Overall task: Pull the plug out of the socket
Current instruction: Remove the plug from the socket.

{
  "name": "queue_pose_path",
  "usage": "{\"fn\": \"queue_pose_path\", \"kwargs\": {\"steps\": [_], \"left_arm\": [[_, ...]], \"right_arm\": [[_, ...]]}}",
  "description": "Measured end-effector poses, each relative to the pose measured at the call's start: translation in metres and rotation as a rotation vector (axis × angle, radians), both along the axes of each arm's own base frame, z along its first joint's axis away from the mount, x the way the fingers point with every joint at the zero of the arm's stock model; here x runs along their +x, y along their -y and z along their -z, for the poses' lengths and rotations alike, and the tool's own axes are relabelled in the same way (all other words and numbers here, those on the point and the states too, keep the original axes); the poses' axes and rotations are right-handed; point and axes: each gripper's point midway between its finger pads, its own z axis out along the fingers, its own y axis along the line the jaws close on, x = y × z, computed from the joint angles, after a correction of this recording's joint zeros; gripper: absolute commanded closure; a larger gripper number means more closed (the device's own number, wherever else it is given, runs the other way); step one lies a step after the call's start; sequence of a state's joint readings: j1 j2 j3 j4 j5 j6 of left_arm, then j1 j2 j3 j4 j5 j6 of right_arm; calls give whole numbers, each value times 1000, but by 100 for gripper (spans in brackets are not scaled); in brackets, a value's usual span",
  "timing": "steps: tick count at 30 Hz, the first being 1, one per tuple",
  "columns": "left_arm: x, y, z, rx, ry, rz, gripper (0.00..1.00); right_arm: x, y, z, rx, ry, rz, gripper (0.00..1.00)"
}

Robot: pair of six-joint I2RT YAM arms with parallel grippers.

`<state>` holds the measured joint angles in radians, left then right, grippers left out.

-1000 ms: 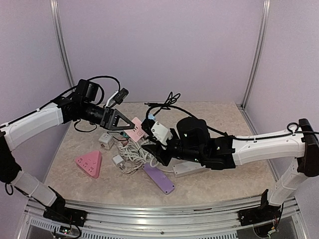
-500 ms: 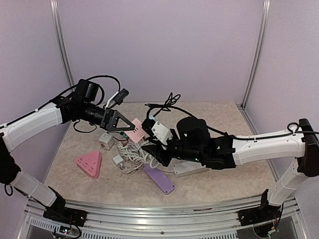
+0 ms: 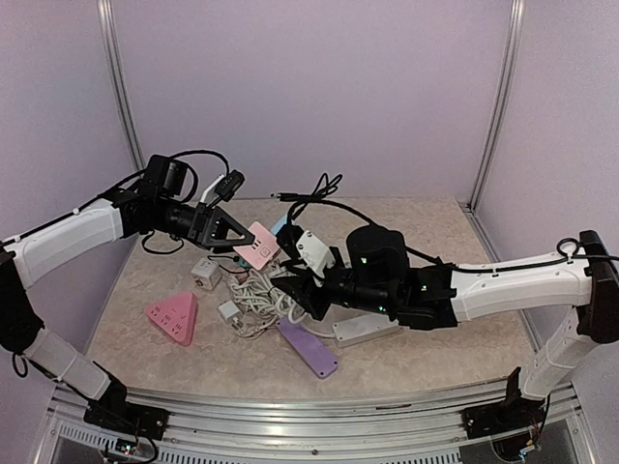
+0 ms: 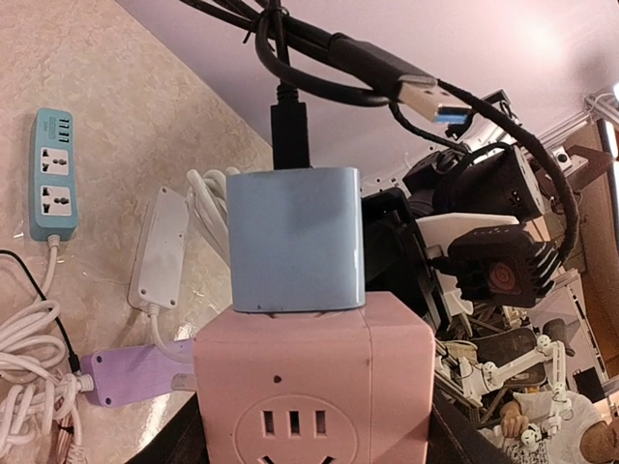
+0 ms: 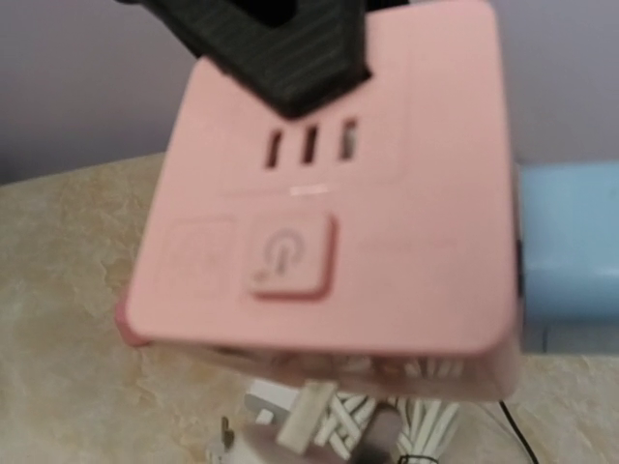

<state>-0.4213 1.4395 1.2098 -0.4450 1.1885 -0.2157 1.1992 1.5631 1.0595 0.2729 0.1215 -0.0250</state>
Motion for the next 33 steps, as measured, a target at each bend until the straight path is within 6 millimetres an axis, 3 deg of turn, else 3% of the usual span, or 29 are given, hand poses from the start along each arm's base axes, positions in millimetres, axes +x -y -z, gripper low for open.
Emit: {"fn": "queue_pose_path", "kwargs": {"steps": [13, 20, 33], "left_arm": [[-18, 16, 2, 40, 93, 76, 100], [-25, 22, 16, 87, 81, 116, 100], [-30, 19, 22, 124, 68, 123, 100]], "right_arm": [[-8, 17, 2, -97, 9, -71, 99], [-17, 19, 14, -160, -16, -134, 98], [-27, 17, 20, -234, -65, -222, 98]]}}
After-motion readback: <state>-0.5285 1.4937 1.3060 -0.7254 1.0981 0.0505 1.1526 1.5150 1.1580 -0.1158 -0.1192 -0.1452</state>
